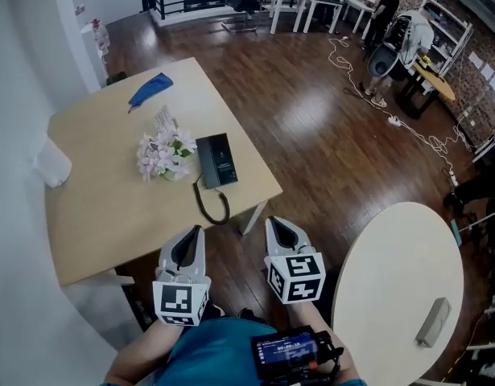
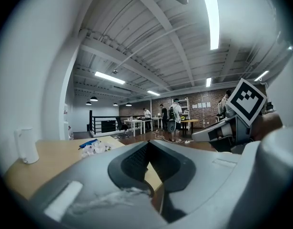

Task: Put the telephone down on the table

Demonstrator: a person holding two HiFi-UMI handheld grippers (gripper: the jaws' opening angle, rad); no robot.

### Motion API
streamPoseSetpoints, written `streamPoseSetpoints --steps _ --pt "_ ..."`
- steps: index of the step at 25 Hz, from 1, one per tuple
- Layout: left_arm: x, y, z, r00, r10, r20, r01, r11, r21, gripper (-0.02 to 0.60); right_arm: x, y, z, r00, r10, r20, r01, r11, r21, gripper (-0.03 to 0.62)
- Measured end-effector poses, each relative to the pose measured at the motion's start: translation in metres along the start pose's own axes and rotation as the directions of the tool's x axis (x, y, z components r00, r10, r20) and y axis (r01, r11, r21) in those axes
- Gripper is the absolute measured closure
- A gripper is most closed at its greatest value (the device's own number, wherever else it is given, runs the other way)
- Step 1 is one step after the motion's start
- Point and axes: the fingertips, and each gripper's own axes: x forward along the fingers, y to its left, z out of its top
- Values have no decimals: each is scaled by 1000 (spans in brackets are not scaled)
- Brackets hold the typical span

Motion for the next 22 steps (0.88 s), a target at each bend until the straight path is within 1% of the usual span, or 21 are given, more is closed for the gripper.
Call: streamPoseSetpoints --steps 3,6,10,13,16,19,22 --pt "-18 -29 -15 999 10 -33 -10 1000 -7 569 -21 -2 -16 1000 27 0 -27 1000 -7 602" --pt "-34 -50 -26 998 41 -55 -42 999 -11 569 -35 -7 -36 998 57 -17 -58 998 -17 602" --pt "-55 -73 -30 996 64 -65 -64 998 1 569 -54 -12 -54 996 78 -39 -79 997 -26 602" --pt "-69 -79 -30 995 71 -73 -69 997 19 569 -66 -8 -57 996 80 -36 -81 996 -27 602" --pt "-80 -78 -31 995 71 -73 -69 997 20 569 -76 3 -56 997 77 -26 -78 996 -34 602" --pt "-90 -78 -35 996 52 -76 -51 999 13 569 -84 15 -59 997 71 -30 -72 997 -29 602" --pt "-100 -73 -40 997 26 -77 -26 1000 3 569 -88 29 -64 998 59 -37 -59 998 -2 602"
